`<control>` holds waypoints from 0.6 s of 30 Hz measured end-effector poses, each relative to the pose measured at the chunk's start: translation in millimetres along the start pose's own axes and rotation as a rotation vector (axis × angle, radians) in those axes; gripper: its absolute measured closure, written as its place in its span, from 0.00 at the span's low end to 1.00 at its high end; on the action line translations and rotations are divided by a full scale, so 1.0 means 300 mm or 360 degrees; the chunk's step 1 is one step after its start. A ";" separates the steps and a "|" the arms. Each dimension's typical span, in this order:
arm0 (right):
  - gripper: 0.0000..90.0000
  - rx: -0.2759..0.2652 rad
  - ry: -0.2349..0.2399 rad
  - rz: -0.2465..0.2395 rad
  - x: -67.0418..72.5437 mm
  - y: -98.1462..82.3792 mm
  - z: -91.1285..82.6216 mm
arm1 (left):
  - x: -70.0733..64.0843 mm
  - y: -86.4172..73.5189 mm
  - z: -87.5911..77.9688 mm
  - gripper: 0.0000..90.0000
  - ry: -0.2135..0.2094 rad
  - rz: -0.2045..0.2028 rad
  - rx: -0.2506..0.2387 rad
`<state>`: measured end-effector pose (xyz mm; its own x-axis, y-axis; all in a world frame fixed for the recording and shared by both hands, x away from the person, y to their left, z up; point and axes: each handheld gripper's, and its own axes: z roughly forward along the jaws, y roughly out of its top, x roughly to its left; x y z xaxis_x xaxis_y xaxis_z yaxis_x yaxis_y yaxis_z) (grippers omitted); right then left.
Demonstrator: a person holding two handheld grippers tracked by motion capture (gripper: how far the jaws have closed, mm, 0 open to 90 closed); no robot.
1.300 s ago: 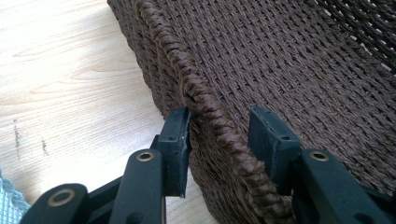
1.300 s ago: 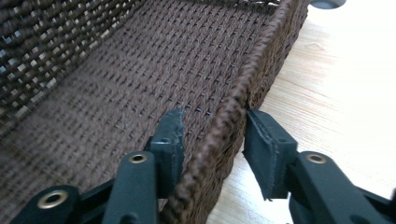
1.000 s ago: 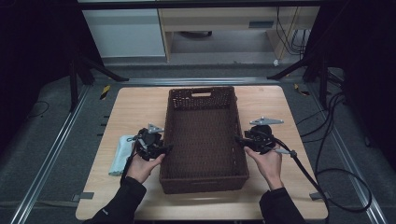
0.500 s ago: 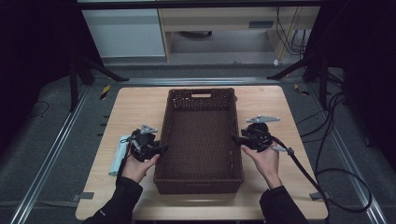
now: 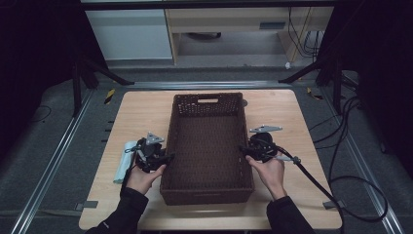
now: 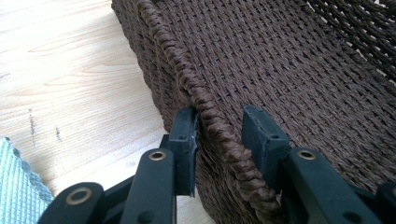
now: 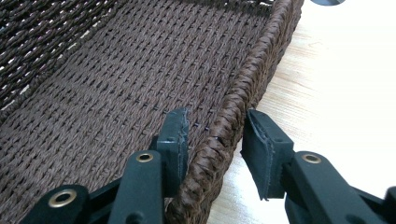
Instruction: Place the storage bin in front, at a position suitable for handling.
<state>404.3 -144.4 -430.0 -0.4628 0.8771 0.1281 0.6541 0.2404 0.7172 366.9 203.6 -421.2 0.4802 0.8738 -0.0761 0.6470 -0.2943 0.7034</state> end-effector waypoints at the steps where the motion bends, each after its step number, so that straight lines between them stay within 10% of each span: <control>1: 0.68 0.0001 0.0000 0.0006 0.000 -0.001 0.000 | -0.001 0.000 0.001 0.73 0.0000 0.0004 0.0002; 18: 0.71 0.0032 0.0025 0.0048 0.011 -0.008 -0.008 | -0.009 -0.012 -0.010 0.74 0.0016 0.0002 0.0003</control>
<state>399.7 -143.1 -429.6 -0.4517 0.8776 0.1603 0.6797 0.2221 0.6991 361.5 203.5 -421.3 0.4748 0.8775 -0.0680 0.6478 -0.2961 0.7020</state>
